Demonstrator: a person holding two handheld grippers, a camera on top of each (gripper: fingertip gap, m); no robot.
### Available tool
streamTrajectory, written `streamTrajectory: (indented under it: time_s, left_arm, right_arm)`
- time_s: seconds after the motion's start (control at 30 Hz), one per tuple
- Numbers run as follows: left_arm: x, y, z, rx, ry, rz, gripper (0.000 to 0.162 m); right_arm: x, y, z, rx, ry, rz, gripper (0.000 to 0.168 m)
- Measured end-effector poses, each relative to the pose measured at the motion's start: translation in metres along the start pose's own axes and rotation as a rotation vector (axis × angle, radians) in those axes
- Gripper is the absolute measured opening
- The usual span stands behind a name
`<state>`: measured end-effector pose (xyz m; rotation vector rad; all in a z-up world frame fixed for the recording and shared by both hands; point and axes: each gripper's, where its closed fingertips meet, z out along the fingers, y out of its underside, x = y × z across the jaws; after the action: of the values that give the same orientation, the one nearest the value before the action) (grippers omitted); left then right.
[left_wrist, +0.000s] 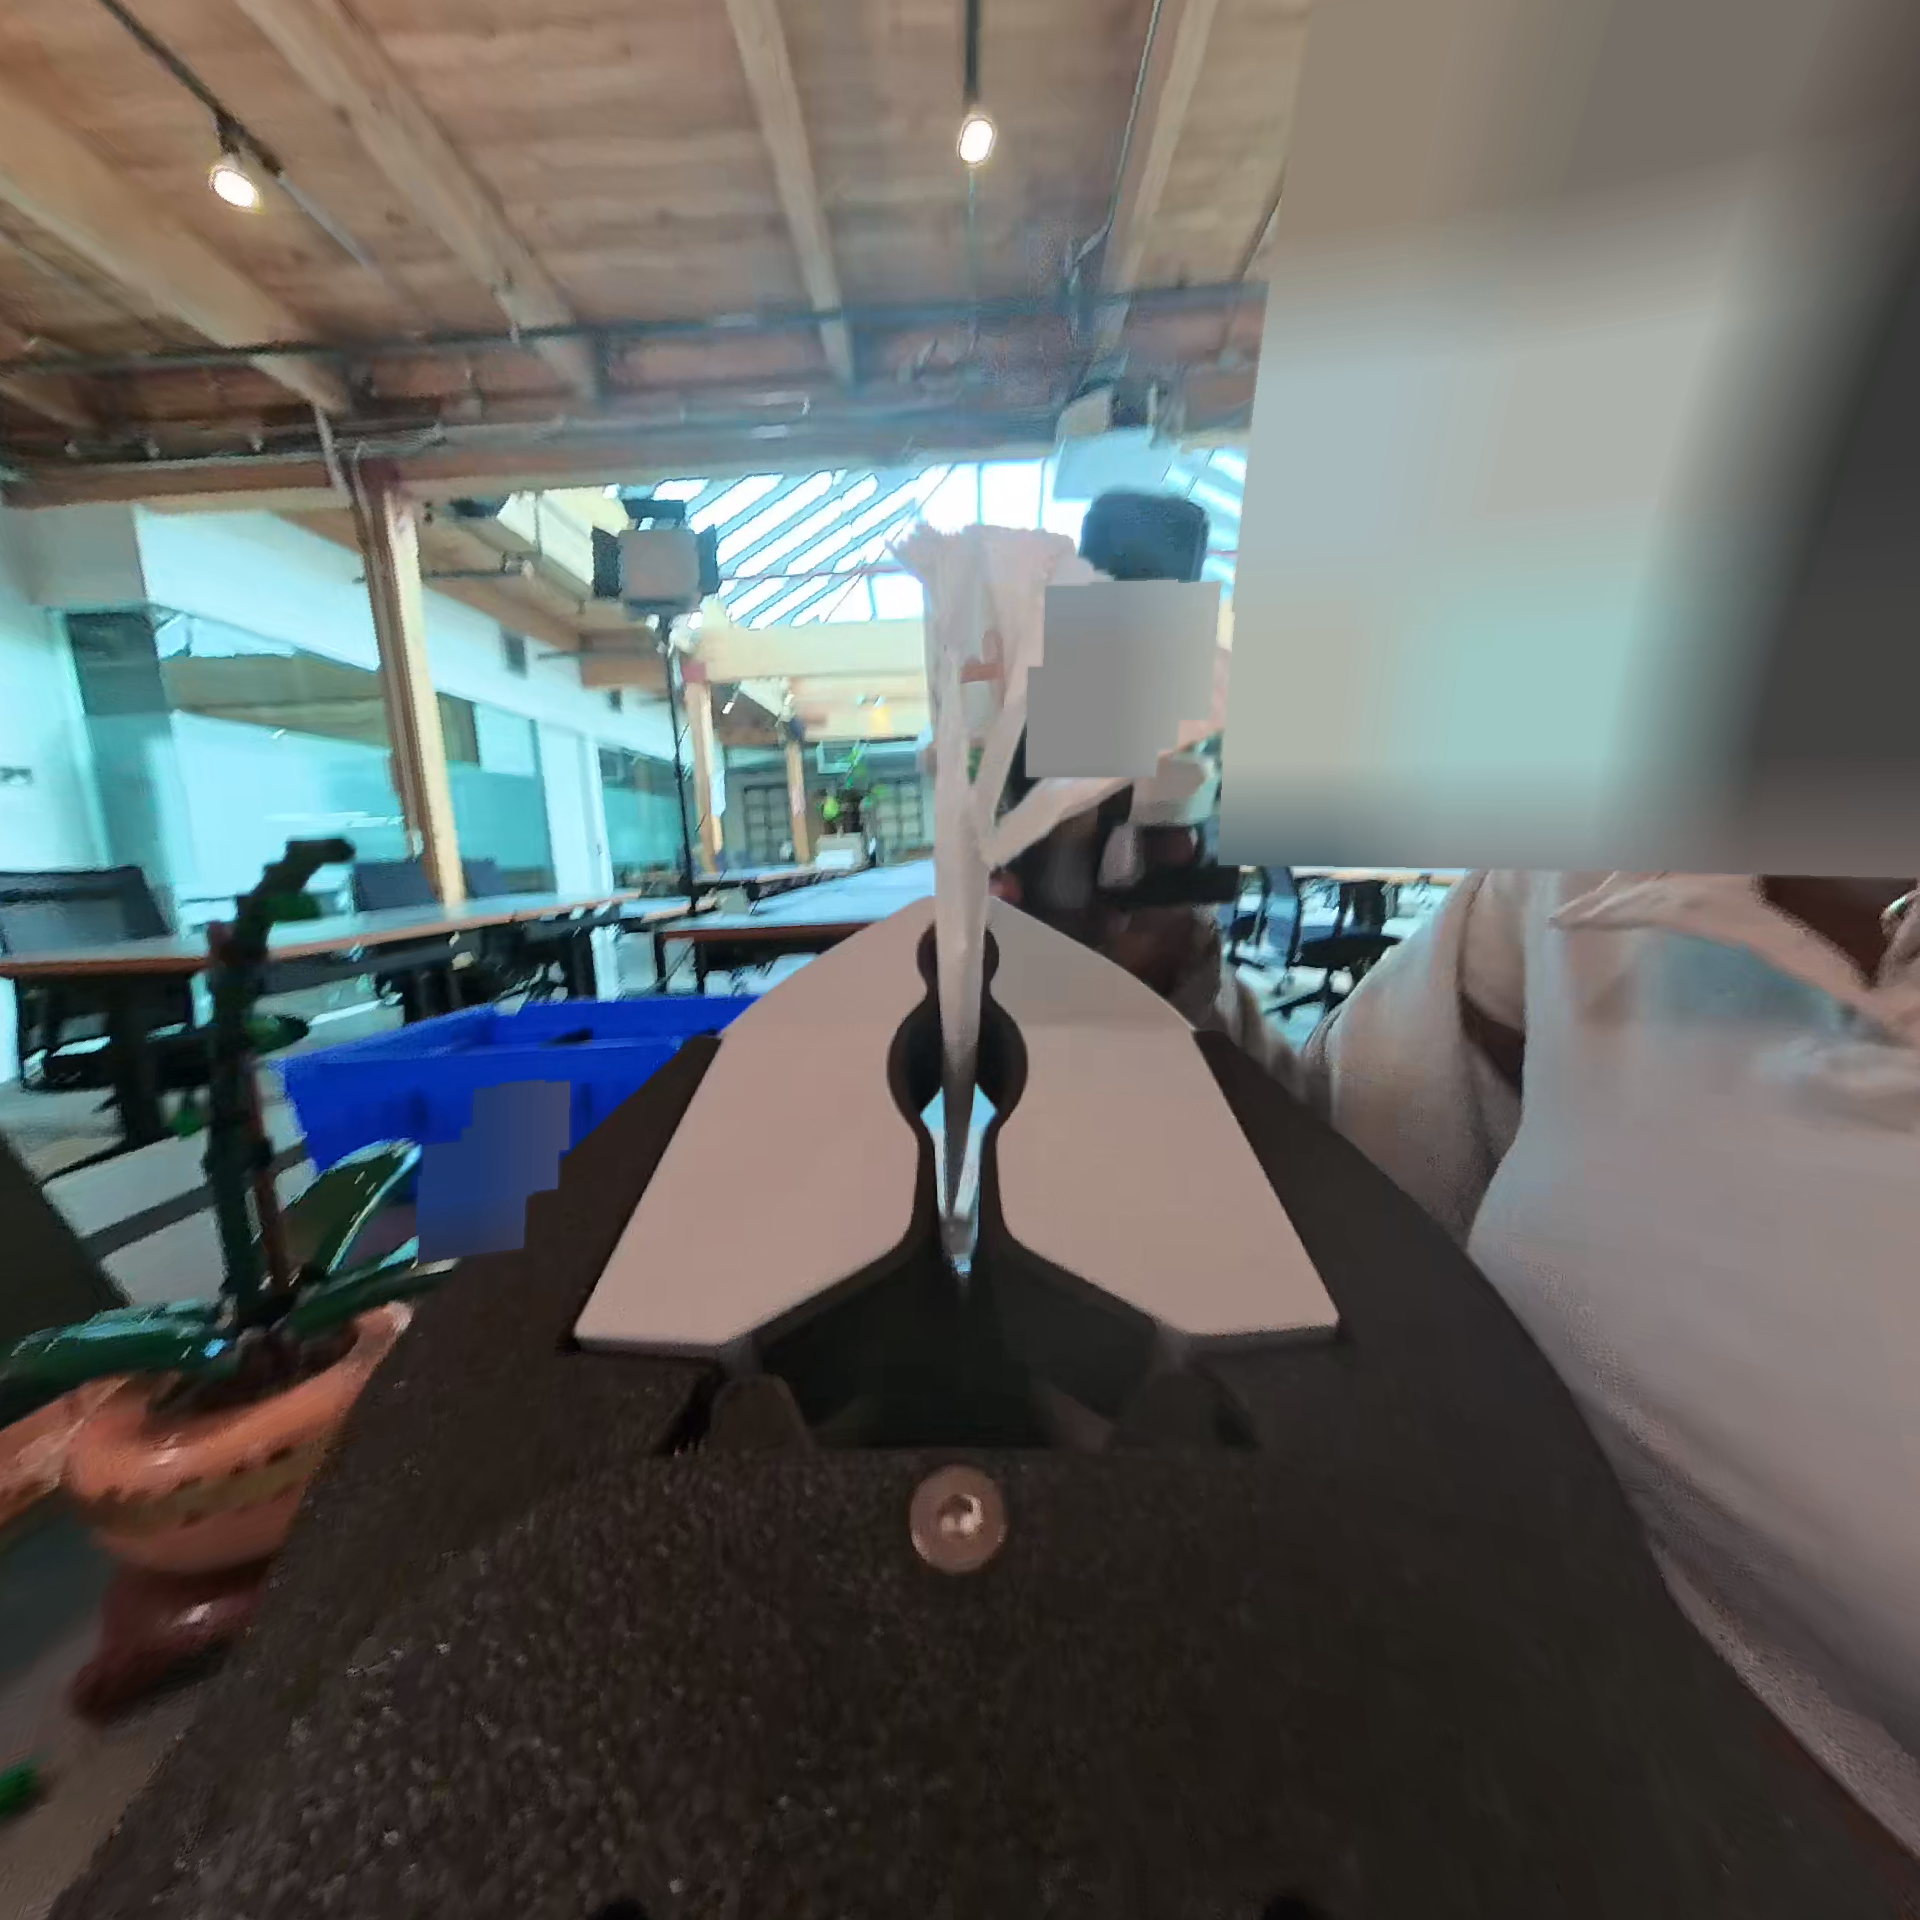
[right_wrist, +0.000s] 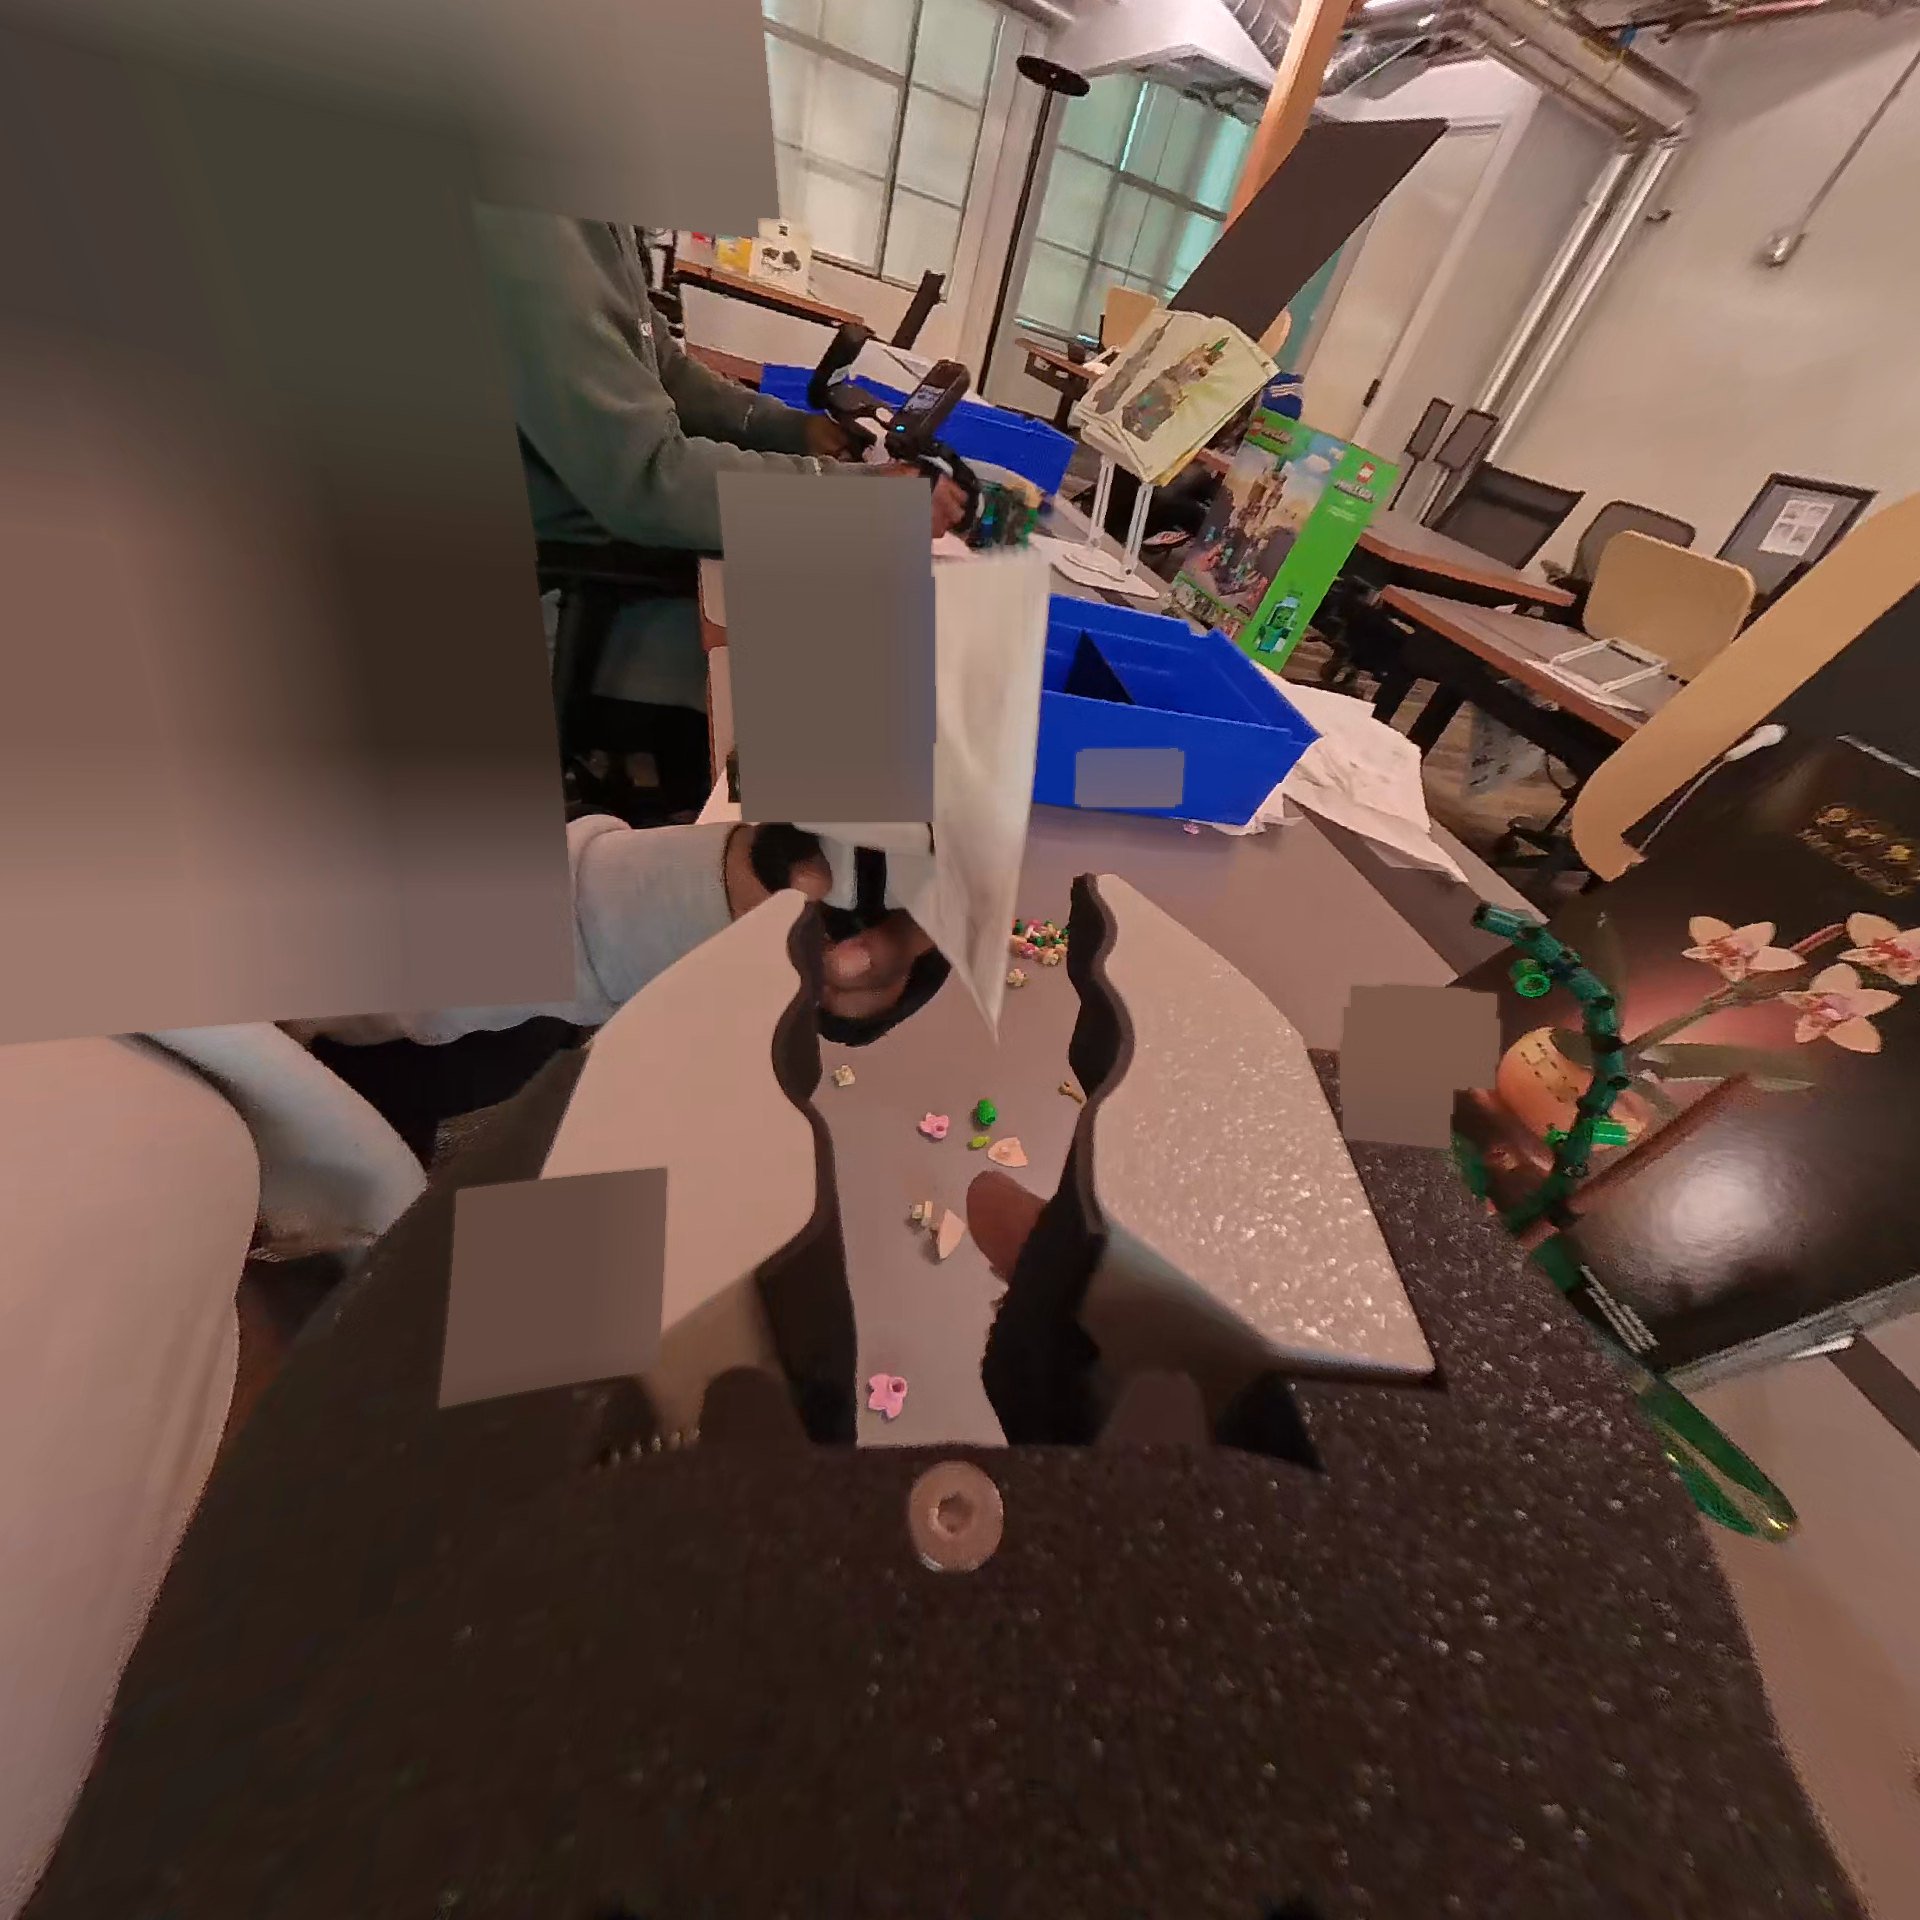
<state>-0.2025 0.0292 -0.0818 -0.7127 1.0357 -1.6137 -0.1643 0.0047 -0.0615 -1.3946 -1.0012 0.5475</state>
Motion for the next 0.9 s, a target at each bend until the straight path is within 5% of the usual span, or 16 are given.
streamTrajectory:
  time_s: [0.2,0.3,0.37,0.6,0.9]
  left_arm:
    - [-0.006,0.041,-0.003,-0.228,-0.064,0.058,0.0]
    - [-0.01,0.059,-0.004,-0.314,-0.086,0.066,0.0]
    - [-0.011,0.065,-0.005,-0.334,-0.092,0.057,0.0]
    - [-0.021,0.073,-0.009,-0.345,-0.138,0.029,0.003]
    - [-0.03,0.074,-0.02,-0.412,-0.21,0.139,0.045]
  right_arm:
    - [0.01,0.035,0.024,-0.09,-0.011,0.0,0.044]
    - [0.011,0.045,0.029,-0.087,-0.021,0.001,0.029]
    - [0.012,0.049,0.031,-0.074,-0.021,-0.015,0.013]
    - [0.016,0.057,0.033,-0.055,-0.011,-0.048,0.011]
    - [0.033,0.064,0.033,0.186,-0.133,0.178,0.008]
